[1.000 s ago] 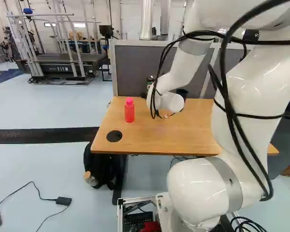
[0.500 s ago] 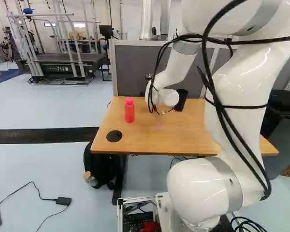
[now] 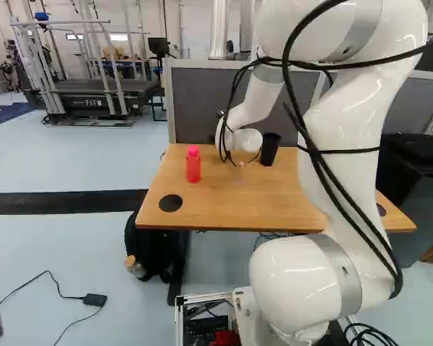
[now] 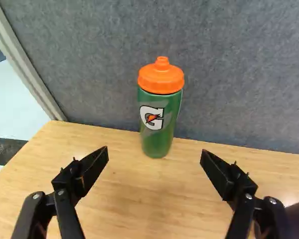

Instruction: Pick up the green bottle from the table

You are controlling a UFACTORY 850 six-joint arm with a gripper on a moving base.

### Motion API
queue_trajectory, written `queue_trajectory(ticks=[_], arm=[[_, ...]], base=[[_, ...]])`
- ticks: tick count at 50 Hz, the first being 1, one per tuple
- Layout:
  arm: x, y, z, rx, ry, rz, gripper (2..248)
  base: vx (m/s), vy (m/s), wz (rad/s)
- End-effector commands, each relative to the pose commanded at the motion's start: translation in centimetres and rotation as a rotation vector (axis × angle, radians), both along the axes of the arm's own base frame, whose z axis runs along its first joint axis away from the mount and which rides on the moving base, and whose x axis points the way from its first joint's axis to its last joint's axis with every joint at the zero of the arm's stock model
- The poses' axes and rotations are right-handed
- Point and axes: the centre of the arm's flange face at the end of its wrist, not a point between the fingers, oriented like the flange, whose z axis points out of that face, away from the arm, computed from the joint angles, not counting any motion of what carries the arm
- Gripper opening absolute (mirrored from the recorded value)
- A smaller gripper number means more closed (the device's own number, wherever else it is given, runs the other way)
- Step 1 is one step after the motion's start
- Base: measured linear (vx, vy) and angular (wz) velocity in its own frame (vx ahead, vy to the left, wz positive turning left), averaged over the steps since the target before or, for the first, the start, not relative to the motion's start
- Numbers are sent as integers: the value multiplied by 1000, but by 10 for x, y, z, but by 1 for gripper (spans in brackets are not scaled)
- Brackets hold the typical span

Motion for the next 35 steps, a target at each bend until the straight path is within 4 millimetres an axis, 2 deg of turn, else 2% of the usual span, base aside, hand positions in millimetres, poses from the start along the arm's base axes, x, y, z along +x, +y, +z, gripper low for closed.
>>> queue_trajectory(ticks=[35], arm=[[69, -7, -9, 0, -45, -12, 247]], base=[[0, 0, 0]])
